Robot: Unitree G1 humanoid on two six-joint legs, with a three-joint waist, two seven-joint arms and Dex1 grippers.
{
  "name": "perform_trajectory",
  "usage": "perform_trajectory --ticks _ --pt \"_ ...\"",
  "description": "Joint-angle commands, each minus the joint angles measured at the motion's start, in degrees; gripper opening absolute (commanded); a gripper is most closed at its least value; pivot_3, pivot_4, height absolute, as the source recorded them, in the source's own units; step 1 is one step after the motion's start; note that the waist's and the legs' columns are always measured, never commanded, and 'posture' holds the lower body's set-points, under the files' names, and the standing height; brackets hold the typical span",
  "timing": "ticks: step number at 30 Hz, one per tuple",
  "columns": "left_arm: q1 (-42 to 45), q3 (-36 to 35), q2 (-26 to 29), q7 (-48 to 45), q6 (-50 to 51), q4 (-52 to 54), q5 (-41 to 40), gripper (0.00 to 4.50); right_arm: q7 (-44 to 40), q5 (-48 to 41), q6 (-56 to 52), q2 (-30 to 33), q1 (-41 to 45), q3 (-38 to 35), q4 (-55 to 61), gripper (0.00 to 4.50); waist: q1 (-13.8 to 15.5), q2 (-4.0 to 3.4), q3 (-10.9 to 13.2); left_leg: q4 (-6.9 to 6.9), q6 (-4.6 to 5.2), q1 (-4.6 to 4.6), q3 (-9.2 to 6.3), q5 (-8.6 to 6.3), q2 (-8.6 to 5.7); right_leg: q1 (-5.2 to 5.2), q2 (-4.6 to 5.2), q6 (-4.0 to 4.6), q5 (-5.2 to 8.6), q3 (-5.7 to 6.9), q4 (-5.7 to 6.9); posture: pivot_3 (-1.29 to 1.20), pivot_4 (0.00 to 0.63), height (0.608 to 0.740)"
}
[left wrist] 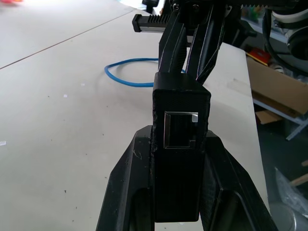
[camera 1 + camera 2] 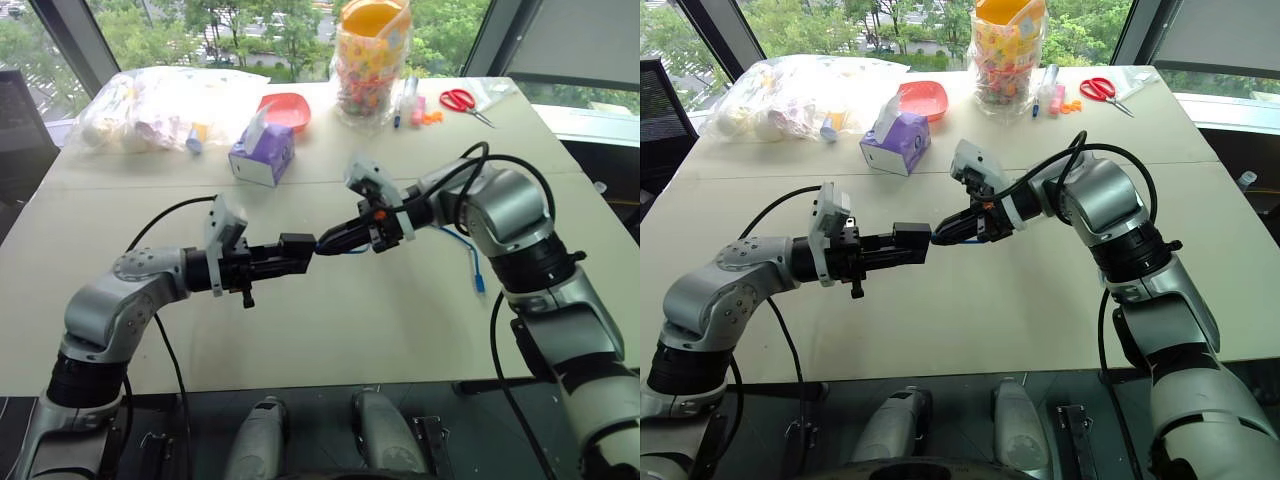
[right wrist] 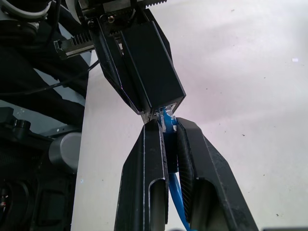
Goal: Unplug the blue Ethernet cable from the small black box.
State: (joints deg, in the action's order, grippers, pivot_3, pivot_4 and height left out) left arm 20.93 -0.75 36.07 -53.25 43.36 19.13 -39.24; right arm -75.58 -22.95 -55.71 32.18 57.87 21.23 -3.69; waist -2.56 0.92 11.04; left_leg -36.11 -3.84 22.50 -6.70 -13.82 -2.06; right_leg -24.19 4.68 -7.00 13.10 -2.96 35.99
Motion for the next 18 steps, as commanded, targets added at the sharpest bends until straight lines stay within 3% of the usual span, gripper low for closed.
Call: perform_trajectory --ticks 1,7,18 --pt "0.3 -0.3 0.1 0.1 -1.2 1.9 -0.2 0.52 -0.3 -0.1 1.0 -0.7 1.9 0.5 0.7 0.04 0.0 0.0 0.0 0.0 0.0 0.0 0.0 0.0 0.0 0.0 0.0 0.0 0.0 0.0 0.0 0.0 0.15 0.74" --pt "0.0 -1.2 0.0 0.6 -1.0 2.8 -0.8 0.52 -1.8 3.8 4.8 1.3 1.6 3.2 -4.1 0.04 0.0 0.0 0.0 0.0 0.0 0.0 0.0 0.0 0.0 0.0 0.0 0.0 0.0 0.0 0.0 0.0 0.15 0.74" --pt "-2.2 -2.0 0.1 1.4 -2.1 3.6 -0.9 0.52 -5.4 11.9 16.4 5.1 3.6 4.7 -23.1 0.04 0.1 0.03 0.0 -0.01 0.0 0.03 0.02 0.0 -0.03 0.03 0.02 0.0 0.0 0.0 -0.1 0.0 0.15 0.74"
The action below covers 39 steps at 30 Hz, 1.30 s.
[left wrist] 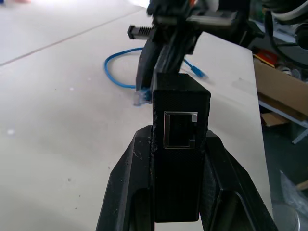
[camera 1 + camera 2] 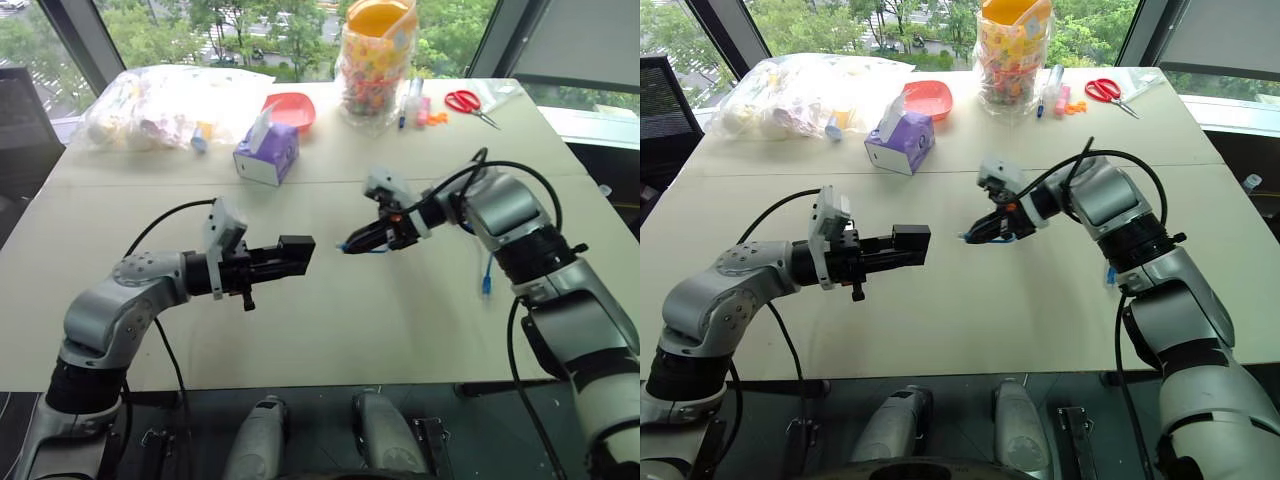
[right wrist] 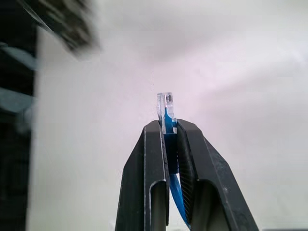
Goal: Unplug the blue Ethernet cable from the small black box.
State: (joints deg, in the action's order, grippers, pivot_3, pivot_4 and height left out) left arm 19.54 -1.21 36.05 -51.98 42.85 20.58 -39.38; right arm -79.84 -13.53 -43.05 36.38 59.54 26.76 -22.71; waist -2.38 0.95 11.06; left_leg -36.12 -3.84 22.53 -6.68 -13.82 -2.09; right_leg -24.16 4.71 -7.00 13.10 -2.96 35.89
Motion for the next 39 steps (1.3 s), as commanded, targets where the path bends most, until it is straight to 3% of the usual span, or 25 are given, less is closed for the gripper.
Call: perform_trajectory --ticks 1,5,10,14,18,23,32,39 --pt "-1.0 -1.6 0.0 0.4 -1.6 2.3 -0.7 0.52 -1.0 3.1 4.7 0.8 2.2 -1.3 -5.5 0.04 -0.2 0.0 0.0 0.02 0.0 0.0 0.0 0.0 0.0 0.0 0.0 0.0 0.0 0.0 -0.01 0.0 0.15 0.74" --pt "-1.6 -1.1 -0.6 1.8 -2.8 2.1 0.6 0.52 6.2 3.5 8.1 -3.5 3.6 -6.7 -11.0 0.04 -0.5 0.0 0.0 0.07 0.0 -0.01 0.02 0.0 0.04 -0.07 -0.03 0.0 0.0 -0.01 0.03 0.0 0.15 0.74" --pt "-0.6 0.7 -3.8 5.5 -8.4 -1.8 6.2 0.52 25.9 6.5 15.4 -12.4 5.7 -13.6 -20.6 0.04 -0.8 -0.01 0.0 0.02 0.0 -0.03 0.02 0.0 0.04 -0.07 -0.03 0.01 -0.01 -0.02 0.1 0.0 0.15 0.74" --pt "1.1 1.6 -7.3 8.2 -14.0 -7.0 11.0 0.52 34.7 7.4 15.2 -16.0 5.2 -16.9 -21.4 1.7 0.0 0.0 0.0 0.02 -0.01 -0.01 0.01 0.0 0.01 -0.06 -0.02 0.02 -0.02 -0.02 0.09 0.0 0.15 0.74" --pt "3.2 3.0 -11.1 11.0 -21.7 -13.4 16.7 0.52 39.8 7.0 11.0 -16.7 3.0 -19.5 -16.8 3.74 0.3 0.0 0.0 0.04 -0.01 0.05 0.0 0.0 -0.03 -0.09 0.0 0.01 -0.02 -0.03 0.07 0.0 0.15 0.74" --pt "6.2 4.5 -18.9 16.1 -37.4 -26.5 25.0 0.52 43.1 3.6 -0.2 -15.4 -5.7 -24.1 1.5 3.74 0.5 0.0 0.0 0.05 0.0 0.05 -0.02 0.0 -0.03 -0.08 0.0 0.01 -0.03 -0.02 0.06 0.0 0.15 0.74" --pt "7.0 3.4 -24.6 20.7 -58.7 -52.9 32.2 0.52 51.5 -0.4 -15.0 -16.2 -16.8 -29.9 24.5 3.74 0.0 -0.02 0.0 0.01 0.01 0.0 0.0 0.0 -0.01 -0.09 -0.01 0.0 -0.03 -0.02 0.12 0.0 0.15 0.74" --pt "7.3 0.8 -24.7 20.4 -61.1 -55.7 30.2 3.76 53.6 -2.0 -19.1 -15.8 -19.2 -30.4 29.5 3.8 -0.2 -0.04 -0.1 -0.01 0.02 -0.14 0.0 0.01 0.01 0.05 -0.03 -0.01 -0.03 -0.03 0.14 0.0 0.15 0.74"
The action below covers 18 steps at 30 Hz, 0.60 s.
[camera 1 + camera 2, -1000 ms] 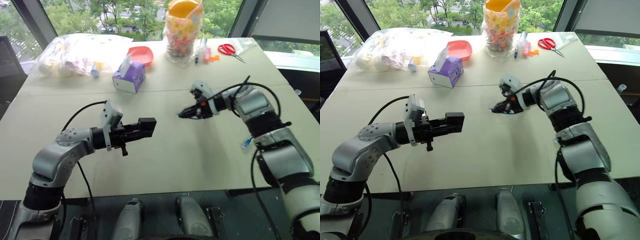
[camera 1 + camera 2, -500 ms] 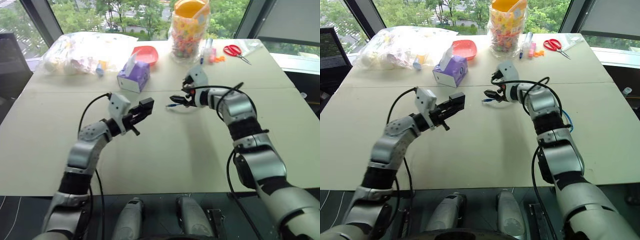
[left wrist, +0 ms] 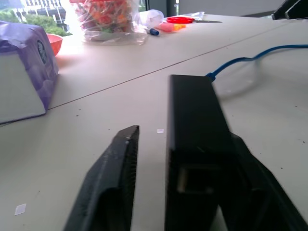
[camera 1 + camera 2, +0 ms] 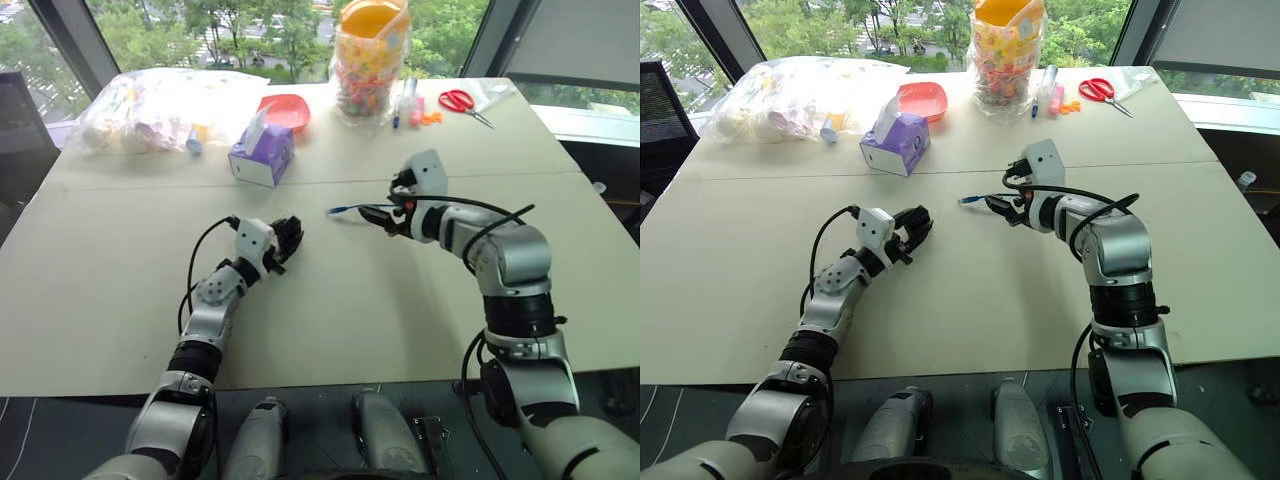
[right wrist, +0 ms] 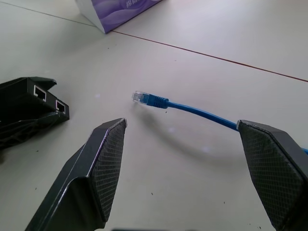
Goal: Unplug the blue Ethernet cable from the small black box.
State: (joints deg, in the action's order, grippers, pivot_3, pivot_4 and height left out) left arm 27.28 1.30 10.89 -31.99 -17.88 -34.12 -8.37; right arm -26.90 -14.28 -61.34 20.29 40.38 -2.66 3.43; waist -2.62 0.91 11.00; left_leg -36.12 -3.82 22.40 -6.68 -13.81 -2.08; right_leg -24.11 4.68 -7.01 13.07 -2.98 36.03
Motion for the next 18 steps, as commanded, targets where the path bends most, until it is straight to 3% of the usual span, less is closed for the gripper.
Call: perform_trajectory --ticks 1,2,11,18 --pt "-0.2 -1.9 0.6 1.0 -0.4 -0.7 -0.5 4.24 0.8 -1.5 -1.2 0.3 -0.2 -1.0 3.7 3.8 0.0 0.0 0.0 0.0 0.0 0.0 0.0 0.0 0.0 0.0 0.0 0.0 0.0 0.0 0.0 0.0 0.15 0.74" --pt "0.0 -2.1 0.8 1.4 -0.3 -0.5 -0.3 4.46 1.0 -1.7 -1.6 0.3 -0.3 -1.0 4.0 3.8 0.0 0.0 0.0 0.0 0.0 0.0 0.0 0.0 0.0 0.0 0.0 0.0 0.0 0.0 0.0 0.0 0.15 0.74" --pt "0.0 -4.6 5.5 0.4 7.8 11.6 -4.0 4.46 -3.0 -5.8 -5.9 4.7 -2.2 1.6 9.7 3.8 0.2 0.0 0.0 0.01 0.0 0.06 -0.02 0.0 0.0 -0.03 0.01 0.0 0.0 0.01 -0.01 0.0 0.15 0.74" --pt "-10.4 -5.9 14.5 -8.8 30.7 36.6 -18.0 4.46 -9.9 -12.1 -8.2 12.1 -6.6 3.1 19.1 3.8 0.0 0.01 0.0 0.07 0.1 0.1 -0.02 -0.07 0.01 -0.04 0.01 -0.02 0.03 0.0 -0.08 0.0 0.15 0.74"
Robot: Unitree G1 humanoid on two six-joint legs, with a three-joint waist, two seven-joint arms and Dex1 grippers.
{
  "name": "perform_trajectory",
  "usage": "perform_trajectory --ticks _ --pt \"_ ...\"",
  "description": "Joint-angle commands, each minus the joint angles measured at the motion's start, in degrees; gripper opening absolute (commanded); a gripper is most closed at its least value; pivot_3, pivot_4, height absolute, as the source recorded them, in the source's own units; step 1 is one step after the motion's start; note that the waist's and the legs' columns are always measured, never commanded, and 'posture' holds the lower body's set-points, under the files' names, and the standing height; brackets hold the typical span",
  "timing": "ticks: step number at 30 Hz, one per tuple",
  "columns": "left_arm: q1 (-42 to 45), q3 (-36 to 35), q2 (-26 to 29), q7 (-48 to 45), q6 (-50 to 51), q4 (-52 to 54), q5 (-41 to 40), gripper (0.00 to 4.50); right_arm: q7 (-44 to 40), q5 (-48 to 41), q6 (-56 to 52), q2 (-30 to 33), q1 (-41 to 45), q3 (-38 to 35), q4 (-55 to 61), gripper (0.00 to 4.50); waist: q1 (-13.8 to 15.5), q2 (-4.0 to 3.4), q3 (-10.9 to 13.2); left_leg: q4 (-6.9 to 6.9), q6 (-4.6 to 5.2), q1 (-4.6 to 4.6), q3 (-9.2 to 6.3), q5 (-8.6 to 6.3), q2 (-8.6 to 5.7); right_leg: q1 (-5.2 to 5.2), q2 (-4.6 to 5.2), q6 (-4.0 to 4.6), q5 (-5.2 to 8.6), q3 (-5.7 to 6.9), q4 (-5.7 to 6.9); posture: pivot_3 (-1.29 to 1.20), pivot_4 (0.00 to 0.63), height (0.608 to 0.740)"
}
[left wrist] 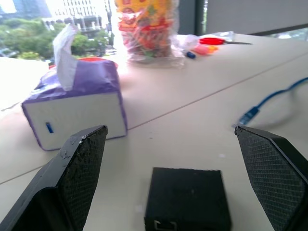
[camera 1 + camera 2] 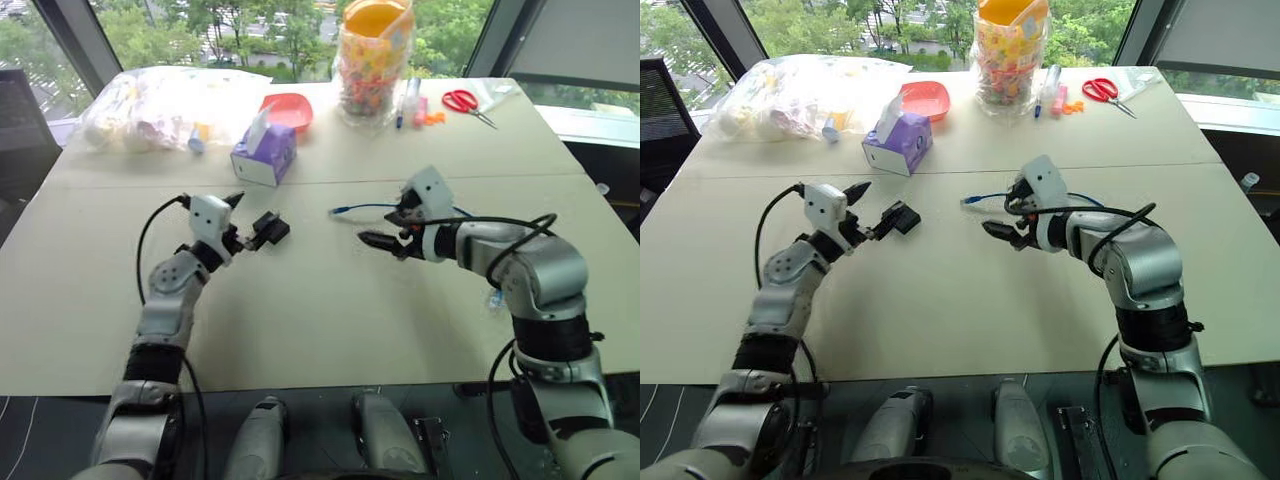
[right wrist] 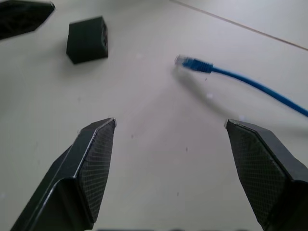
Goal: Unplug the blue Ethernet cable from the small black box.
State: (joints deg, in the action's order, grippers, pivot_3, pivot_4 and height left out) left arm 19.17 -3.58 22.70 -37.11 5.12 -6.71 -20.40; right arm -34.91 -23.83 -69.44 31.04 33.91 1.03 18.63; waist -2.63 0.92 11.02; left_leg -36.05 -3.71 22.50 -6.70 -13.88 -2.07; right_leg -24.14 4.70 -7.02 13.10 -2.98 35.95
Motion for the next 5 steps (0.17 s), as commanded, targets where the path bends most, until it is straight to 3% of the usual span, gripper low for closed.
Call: perform_trajectory --ticks 1,5 --pt "-3.3 -1.0 3.6 -4.4 9.6 11.2 -7.1 4.46 -2.2 -3.1 -0.2 1.8 -0.4 -0.5 4.3 3.8 0.0 -0.01 0.0 0.01 0.0 -0.02 0.01 0.0 0.01 0.01 0.0 0.0 0.0 0.0 0.01 0.0 0.15 0.74" --pt "-8.7 -1.8 8.0 -6.3 17.8 20.6 -11.8 4.46 -3.5 -4.8 -0.4 3.7 -0.8 -0.2 5.5 3.8 0.1 0.01 0.0 -0.09 0.0 -0.03 0.01 0.0 0.03 0.05 -0.02 0.03 0.03 0.02 -0.02 0.0 0.15 0.74"
